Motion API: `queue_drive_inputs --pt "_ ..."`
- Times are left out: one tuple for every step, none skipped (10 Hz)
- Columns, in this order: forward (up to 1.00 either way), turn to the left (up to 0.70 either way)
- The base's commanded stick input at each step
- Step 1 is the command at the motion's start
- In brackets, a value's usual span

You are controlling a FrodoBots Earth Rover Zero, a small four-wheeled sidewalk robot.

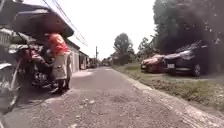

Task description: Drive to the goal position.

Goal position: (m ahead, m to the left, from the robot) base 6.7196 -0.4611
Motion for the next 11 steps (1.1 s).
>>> queue_drive_inputs --pt "0.7 0.0" --pt "0.7 0.0" --pt "0.7 0.0" --pt "0.7 0.0" --pt "0.7 0.0" --pt "0.7 0.0" --pt "0.7 0.0" --pt "0.7 0.0" --pt "0.7 0.0" --pt "0.7 0.01" --pt "0.7 0.02"
